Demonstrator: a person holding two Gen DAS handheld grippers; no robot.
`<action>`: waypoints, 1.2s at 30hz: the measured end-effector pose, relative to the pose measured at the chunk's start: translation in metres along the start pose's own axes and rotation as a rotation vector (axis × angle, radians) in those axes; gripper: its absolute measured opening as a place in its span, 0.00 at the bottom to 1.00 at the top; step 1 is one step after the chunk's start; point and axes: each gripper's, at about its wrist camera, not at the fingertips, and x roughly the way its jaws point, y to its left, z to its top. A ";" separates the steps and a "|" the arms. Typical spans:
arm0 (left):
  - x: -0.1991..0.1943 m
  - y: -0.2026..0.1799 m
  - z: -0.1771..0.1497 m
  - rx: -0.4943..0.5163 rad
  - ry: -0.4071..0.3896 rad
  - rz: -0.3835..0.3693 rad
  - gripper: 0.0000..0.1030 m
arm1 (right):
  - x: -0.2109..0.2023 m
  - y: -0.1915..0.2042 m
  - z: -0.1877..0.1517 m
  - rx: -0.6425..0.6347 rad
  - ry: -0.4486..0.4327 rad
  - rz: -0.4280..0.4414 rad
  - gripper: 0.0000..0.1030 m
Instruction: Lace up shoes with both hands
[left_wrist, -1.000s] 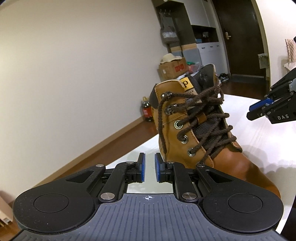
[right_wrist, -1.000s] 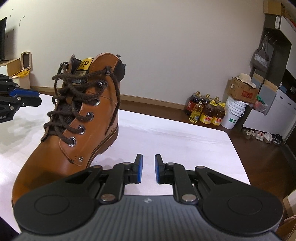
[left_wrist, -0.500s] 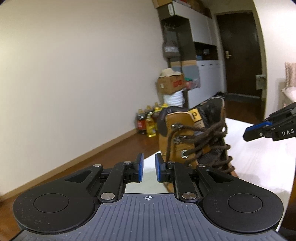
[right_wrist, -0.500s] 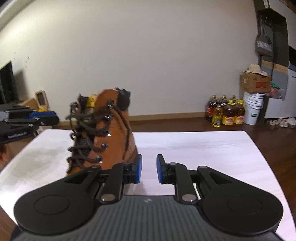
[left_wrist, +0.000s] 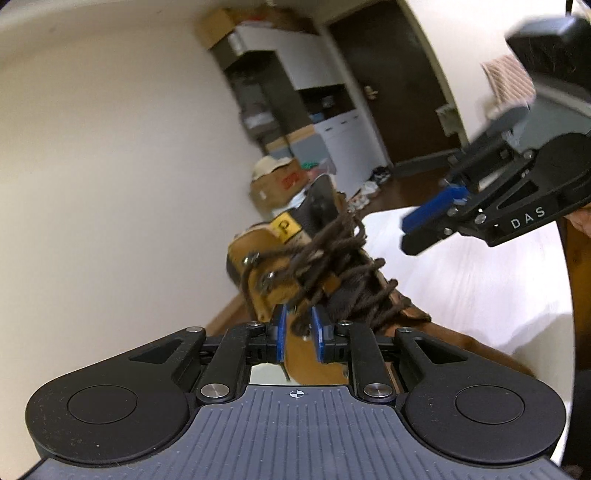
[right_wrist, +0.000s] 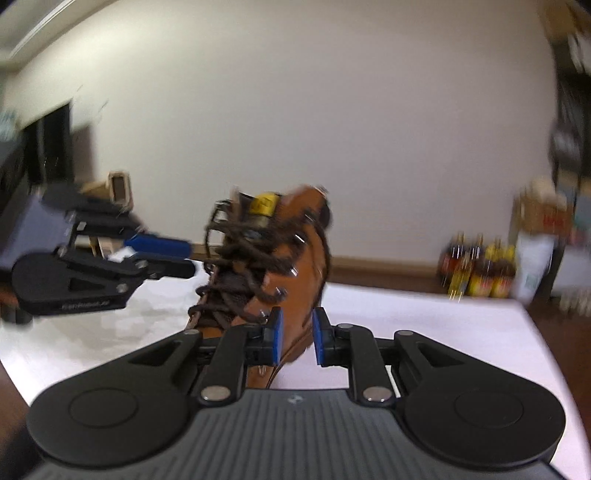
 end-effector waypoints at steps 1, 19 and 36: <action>0.003 -0.002 0.000 0.023 0.008 0.005 0.18 | -0.001 0.006 0.001 -0.046 -0.002 -0.010 0.18; 0.005 0.004 0.004 0.077 0.009 -0.043 0.17 | -0.046 0.037 0.014 -0.209 0.004 -0.040 0.18; 0.008 -0.014 0.013 0.190 0.008 -0.073 0.07 | -0.050 0.040 0.012 -0.246 0.030 -0.083 0.17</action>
